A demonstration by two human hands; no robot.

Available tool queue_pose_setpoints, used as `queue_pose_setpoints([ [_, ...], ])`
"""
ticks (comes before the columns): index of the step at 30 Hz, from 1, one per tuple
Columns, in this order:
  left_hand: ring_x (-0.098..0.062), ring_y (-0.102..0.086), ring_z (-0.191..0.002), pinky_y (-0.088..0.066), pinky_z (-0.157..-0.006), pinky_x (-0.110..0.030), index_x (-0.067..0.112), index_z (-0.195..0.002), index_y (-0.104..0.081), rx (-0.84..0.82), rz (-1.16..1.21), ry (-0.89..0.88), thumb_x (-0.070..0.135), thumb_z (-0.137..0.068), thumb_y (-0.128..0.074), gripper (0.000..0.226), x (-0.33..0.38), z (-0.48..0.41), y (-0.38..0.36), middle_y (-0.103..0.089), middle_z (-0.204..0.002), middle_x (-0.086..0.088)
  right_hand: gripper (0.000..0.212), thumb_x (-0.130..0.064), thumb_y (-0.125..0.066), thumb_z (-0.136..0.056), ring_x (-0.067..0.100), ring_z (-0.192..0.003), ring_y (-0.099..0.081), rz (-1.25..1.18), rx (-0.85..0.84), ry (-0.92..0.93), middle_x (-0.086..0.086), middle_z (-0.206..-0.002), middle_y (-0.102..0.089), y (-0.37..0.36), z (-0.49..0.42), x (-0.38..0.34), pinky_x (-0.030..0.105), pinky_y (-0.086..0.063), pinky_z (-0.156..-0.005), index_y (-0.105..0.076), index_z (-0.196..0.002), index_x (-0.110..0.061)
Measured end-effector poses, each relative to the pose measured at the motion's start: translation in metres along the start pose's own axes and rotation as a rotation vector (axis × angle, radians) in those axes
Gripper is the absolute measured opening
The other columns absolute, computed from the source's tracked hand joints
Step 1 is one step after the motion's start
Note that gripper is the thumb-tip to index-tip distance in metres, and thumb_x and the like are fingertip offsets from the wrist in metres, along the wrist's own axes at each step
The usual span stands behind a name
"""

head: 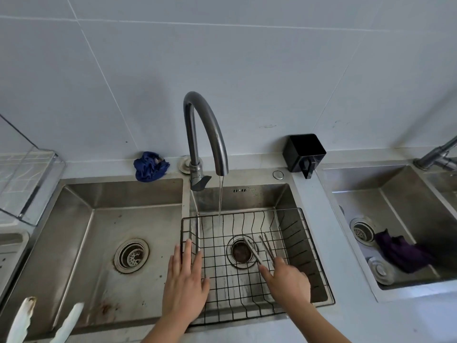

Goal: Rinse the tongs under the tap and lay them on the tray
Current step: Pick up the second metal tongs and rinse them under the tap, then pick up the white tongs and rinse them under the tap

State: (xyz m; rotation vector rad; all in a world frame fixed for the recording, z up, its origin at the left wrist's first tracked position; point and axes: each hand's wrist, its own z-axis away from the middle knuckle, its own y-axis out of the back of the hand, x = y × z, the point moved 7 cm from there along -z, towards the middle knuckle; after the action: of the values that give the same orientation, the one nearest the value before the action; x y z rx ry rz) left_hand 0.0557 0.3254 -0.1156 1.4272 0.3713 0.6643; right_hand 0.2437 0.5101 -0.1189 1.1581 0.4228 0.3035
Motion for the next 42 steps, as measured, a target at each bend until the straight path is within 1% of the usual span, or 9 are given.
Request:
queue_pose_setpoints([
  [4, -0.043, -0.024, -0.150, -0.032, -0.117, -0.055, 0.012, -0.142, -0.056, 0.026, 0.002, -0.005, 0.036, -0.080, -0.072, 0.069, -0.003, 0.001, -0.007, -0.025, -0.164, -0.019, 0.059, -0.070, -0.036, -0.096, 0.019, -0.101, -0.067, 0.059, 0.000, -0.025, -0.003, -0.099, -0.074, -0.011, 0.005, 0.002, 0.037, -0.046, -0.089, -0.047, -0.133, -0.026],
  [11, -0.043, -0.022, -0.150, -0.031, -0.117, -0.057, 0.014, -0.143, -0.054, 0.024, -0.009, -0.003, 0.035, -0.082, -0.069, 0.067, -0.004, 0.003, -0.012, -0.025, -0.164, -0.019, 0.053, -0.062, -0.052, -0.093, 0.021, -0.107, -0.066, 0.016, -0.049, 0.007, -0.001, -0.123, -0.062, -0.018, 0.009, 0.000, 0.032, -0.051, -0.073, -0.049, -0.128, -0.023],
  [16, -0.041, -0.020, -0.151, -0.031, -0.117, -0.058, 0.016, -0.145, -0.052, 0.021, 0.000, -0.025, 0.038, -0.085, -0.068, 0.066, -0.004, 0.007, -0.010, -0.025, -0.164, -0.018, 0.053, -0.058, -0.057, -0.090, 0.021, -0.120, -0.053, 0.041, 0.014, -0.006, -0.001, -0.133, -0.051, -0.015, 0.012, 0.009, 0.033, -0.054, -0.084, -0.052, -0.130, -0.023],
  [19, -0.037, -0.020, -0.152, -0.030, -0.118, -0.056, 0.017, -0.147, -0.048, 0.042, 0.043, -0.028, 0.040, -0.089, -0.064, 0.065, -0.006, 0.014, -0.006, -0.025, -0.164, -0.017, 0.050, -0.049, -0.062, -0.089, 0.023, -0.118, -0.053, 0.031, 0.115, 0.061, 0.000, -0.126, -0.057, -0.006, 0.019, 0.005, 0.035, -0.053, -0.086, -0.057, -0.132, -0.022],
  [25, -0.037, -0.033, -0.148, -0.034, -0.117, -0.052, 0.015, -0.146, -0.049, 0.111, 0.114, 0.058, 0.040, -0.092, -0.060, 0.061, -0.029, 0.033, 0.015, -0.037, -0.158, -0.020, 0.025, -0.019, -0.086, -0.074, 0.030, -0.082, -0.066, -0.060, 0.231, 0.387, 0.002, -0.089, -0.069, 0.002, 0.039, -0.045, 0.040, -0.056, -0.063, -0.075, -0.096, -0.013],
  [30, -0.036, -0.039, -0.143, -0.038, -0.115, -0.049, 0.015, -0.146, -0.047, 0.139, 0.108, 0.191, 0.038, -0.090, -0.063, 0.063, -0.057, 0.047, 0.042, -0.042, -0.154, -0.018, 0.019, -0.022, -0.085, -0.078, 0.025, -0.081, -0.067, -0.143, 0.197, 0.555, -0.002, -0.087, -0.069, -0.010, 0.057, -0.105, 0.036, -0.055, -0.065, -0.075, -0.093, -0.017],
  [34, -0.038, -0.051, -0.129, -0.046, -0.105, -0.050, 0.011, -0.137, -0.055, 0.190, 0.103, 0.322, 0.026, -0.080, -0.072, 0.061, -0.091, 0.071, 0.062, -0.052, -0.142, -0.020, 0.019, -0.033, -0.065, -0.095, 0.022, -0.098, -0.062, -0.228, 0.092, 0.615, -0.003, -0.101, -0.068, -0.029, 0.068, -0.141, 0.036, -0.053, -0.079, -0.072, -0.106, -0.019],
  [39, -0.037, -0.059, -0.103, -0.052, -0.080, -0.048, 0.009, -0.108, -0.068, 0.301, 0.025, 0.457, 0.016, -0.069, -0.081, 0.041, -0.144, 0.114, 0.080, -0.063, -0.115, -0.019, 0.019, -0.037, -0.054, -0.100, 0.018, -0.092, -0.057, -0.244, -0.028, 0.647, -0.006, -0.092, -0.059, -0.049, 0.081, -0.168, 0.030, -0.043, -0.071, -0.063, -0.095, -0.020],
  [42, -0.035, -0.055, -0.099, -0.048, -0.078, -0.048, 0.010, -0.102, -0.068, 0.360, 0.001, 0.588, 0.021, -0.068, -0.084, 0.039, -0.180, 0.149, 0.082, -0.062, -0.108, -0.017, 0.018, -0.036, -0.052, -0.100, 0.017, -0.085, -0.051, -0.264, -0.082, 0.583, -0.008, -0.087, -0.054, -0.058, 0.082, -0.168, 0.030, -0.037, -0.065, -0.053, -0.090, -0.022],
])
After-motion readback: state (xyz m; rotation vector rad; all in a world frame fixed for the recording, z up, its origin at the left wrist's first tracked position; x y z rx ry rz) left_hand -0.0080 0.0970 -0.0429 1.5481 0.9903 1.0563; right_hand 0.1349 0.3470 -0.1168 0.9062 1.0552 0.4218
